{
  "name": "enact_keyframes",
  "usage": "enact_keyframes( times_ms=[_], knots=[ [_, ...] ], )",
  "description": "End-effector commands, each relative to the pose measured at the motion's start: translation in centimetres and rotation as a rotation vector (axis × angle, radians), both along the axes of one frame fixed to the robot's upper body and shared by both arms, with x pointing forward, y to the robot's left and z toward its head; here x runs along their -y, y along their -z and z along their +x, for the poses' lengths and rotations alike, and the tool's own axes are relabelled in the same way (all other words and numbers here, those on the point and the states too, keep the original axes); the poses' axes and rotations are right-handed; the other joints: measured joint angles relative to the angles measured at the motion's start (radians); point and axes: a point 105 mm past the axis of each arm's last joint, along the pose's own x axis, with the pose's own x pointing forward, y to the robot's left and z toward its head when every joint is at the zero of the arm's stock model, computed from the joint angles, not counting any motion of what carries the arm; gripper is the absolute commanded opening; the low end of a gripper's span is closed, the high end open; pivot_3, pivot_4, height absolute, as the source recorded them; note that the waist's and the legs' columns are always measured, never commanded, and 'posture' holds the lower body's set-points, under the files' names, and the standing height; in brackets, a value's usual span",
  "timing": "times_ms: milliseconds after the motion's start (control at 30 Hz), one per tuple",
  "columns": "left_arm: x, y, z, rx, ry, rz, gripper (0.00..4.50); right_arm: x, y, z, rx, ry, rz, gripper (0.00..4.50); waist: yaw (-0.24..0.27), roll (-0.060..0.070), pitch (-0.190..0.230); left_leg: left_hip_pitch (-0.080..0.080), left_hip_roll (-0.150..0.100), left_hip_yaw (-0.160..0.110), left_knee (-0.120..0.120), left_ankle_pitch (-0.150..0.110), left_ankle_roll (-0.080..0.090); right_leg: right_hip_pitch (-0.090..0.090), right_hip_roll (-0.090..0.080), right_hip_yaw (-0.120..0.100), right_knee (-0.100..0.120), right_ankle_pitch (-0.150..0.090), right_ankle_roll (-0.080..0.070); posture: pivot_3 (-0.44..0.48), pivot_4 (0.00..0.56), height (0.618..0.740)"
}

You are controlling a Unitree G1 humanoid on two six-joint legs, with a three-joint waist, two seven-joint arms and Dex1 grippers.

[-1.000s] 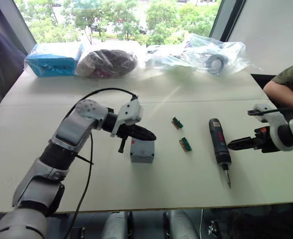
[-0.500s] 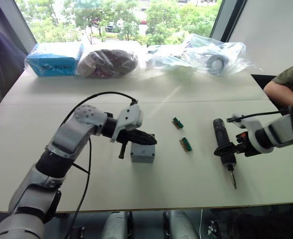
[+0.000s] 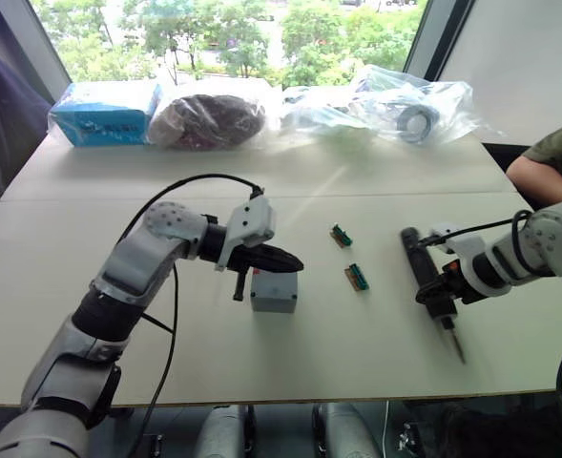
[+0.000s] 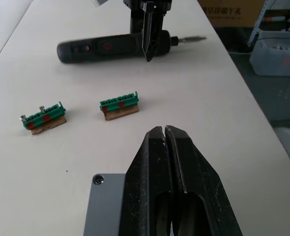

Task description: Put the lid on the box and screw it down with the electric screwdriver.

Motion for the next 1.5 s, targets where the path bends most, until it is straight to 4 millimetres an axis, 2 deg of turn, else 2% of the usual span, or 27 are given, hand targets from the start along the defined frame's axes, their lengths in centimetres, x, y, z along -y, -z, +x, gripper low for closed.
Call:
enact_keyframes(
  times_ms=[33,100,167,233,267,333,400,467,533,600,667,700,833,1033,1167,1367,1500],
  knots=[
    [-0.2,-0.7,0.1,0.018,-0.015,-0.036,0.0,0.1,1.2,-0.5,-0.054,0.018,0.018,1.76,0.002,-0.002,-0.001,0.0,0.0,0.0,0.0,0.0,0.0,0.0,0.0,0.0,0.0,0.0,0.0,0.0,0.15,0.74],
    [-0.3,-0.6,0.3,0.015,-0.022,-0.036,0.0,0.4,0.0,0.6,0.001,0.048,0.016,1.76,0.001,-0.002,-0.001,0.0,0.0,0.0,0.0,0.0,0.0,0.001,0.0,0.0,0.0,0.0,0.0,0.0,0.15,0.74],
    [-0.7,-0.7,0.6,0.007,-0.038,-0.042,0.0,0.7,-3.2,3.1,0.155,0.052,0.015,1.76,-0.001,-0.002,-0.001,0.0,0.0,0.0,0.001,0.0,0.0,0.001,0.0,0.0,0.0,0.0,0.0,0.0,0.15,0.74],
    [-1.0,-0.8,0.8,0.0,-0.051,-0.049,0.0,0.6,-5.6,4.8,0.257,0.048,0.032,1.76,-0.005,0.001,0.001,0.0,-0.001,0.002,0.001,0.0,0.0,0.0,-0.001,0.001,0.0,0.0,0.0,0.0,0.15,0.74],
    [-1.2,-0.9,1.0,-0.007,-0.066,-0.061,0.0,0.0,-7.6,5.7,0.331,0.032,0.078,1.76,-0.004,0.003,0.001,0.0,-0.001,0.003,0.001,0.0,0.0,-0.001,-0.001,0.002,0.001,0.0,0.0,0.0,0.15,0.74],
    [-1.8,-1.6,1.6,-0.03,-0.105,-0.103,0.0,-1.9,-13.1,7.6,0.54,-0.021,0.251,1.76,-0.005,0.005,0.002,-0.001,-0.001,0.004,0.0,0.0,0.0,-0.003,0.0,0.002,0.001,0.0,0.0,0.0,0.15,0.74],
    [-2.2,-2.1,1.9,-0.054,-0.131,-0.134,0.0,-3.3,-17.4,8.6,0.772,-0.083,0.415,1.76,-0.005,0.005,0.003,-0.004,-0.001,0.005,-0.001,0.0,0.0,-0.009,0.001,0.002,0.003,0.0,0.0,0.0,0.15,0.74],
    [-2.6,-2.4,2.1,-0.065,-0.152,-0.146,0.0,-4.2,-21.2,8.8,1.078,-0.133,0.532,1.76,-0.001,0.005,0.002,-0.006,0.0,0.004,-0.002,0.0,0.0,-0.01,0.003,0.002,0.002,0.0,0.001,0.0,0.15,0.74],
    [-3.0,-2.6,2.1,-0.086,-0.174,-0.158,0.0,-5.1,-22.5,7.9,1.256,-0.17,0.585,1.76,0.007,0.004,0.002,-0.006,0.001,0.002,-0.002,0.0,0.0,-0.009,0.003,0.0,0.002,0.0,0.001,0.0,0.15,0.74],
    [-3.4,-2.3,2.0,-0.108,-0.192,-0.15,0.0,-7.2,-21.8,6.6,1.233,-0.205,0.72,1.76,0.015,0.004,0.002,-0.006,0.001,0.0,-0.002,0.0,0.0,-0.006,0.001,-0.001,0.002,0.0,0.001,0.0,0.15,0.74],
    [-3.6,-1.8,2.1,-0.133,-0.221,-0.141,0.0,-9.5,-22.2,4.6,1.233,-0.264,0.975,1.76,0.016,0.004,0.002,-0.006,0.0,0.001,0.0,0.0,0.0,-0.005,-0.001,-0.001,0.002,0.0,0.001,0.0,0.15,0.74],
    [-3.8,-1.5,2.2,-0.145,-0.24,-0.132,0.0,-10.4,-22.0,3.9,1.251,-0.28,1.017,1.76,0.017,0.004,0.002,-0.006,0.0,0.001,0.001,0.0,-0.001,-0.004,-0.002,-0.001,0.002,0.0,0.001,0.0,0.15,0.74],
    [-3.7,0.3,1.7,-0.17,-0.257,-0.066,0.0,-14.6,-19.5,1.7,1.281,-0.38,1.034,1.76,0.02,0.004,0.002,-0.006,-0.001,0.0,0.001,0.0,0.0,-0.004,-0.002,-0.001,0.002,0.001,0.002,0.0,0.15,0.74],
    [-3.8,2.4,1.7,-0.146,-0.287,0.017,0.0,-18.0,-16.2,0.7,1.289,-0.433,0.989,1.76,0.019,0.004,0.002,-0.004,-0.002,0.0,0.001,0.0,-0.001,-0.003,-0.001,-0.001,0.002,0.001,0.002,0.0,0.15,0.74],
    [-3.8,3.1,1.4,-0.155,-0.281,0.029,0.0,-19.0,-14.2,0.7,1.286,-0.44,0.954,1.76,0.017,0.004,0.002,-0.004,-0.002,0.0,0.001,0.001,-0.001,-0.003,-0.001,-0.001,0.002,0.001,0.002,0.0,0.15,0.74],
    [-4.3,5.3,0.8,-0.145,-0.263,0.126,0.0,-18.9,-12.0,1.2,1.273,-0.434,0.888,1.76,0.016,0.004,0.002,-0.003,-0.002,0.0,0.001,0.001,-0.001,-0.003,-0.001,-0.001,0.002,0.001,0.002,0.0,0.15,0.74],
    [-4.0,5.2,0.7,-0.15,-0.26,0.107,0.0,-18.6,-11.0,1.6,1.28,-0.434,0.843,1.76,0.016,0.004,0.002,0.0,-0.002,0.0,0.001,0.001,-0.001,0.0,-0.001,-0.001,0.001,0.0,0.001,0.0,0.15,0.74]
  ],
)
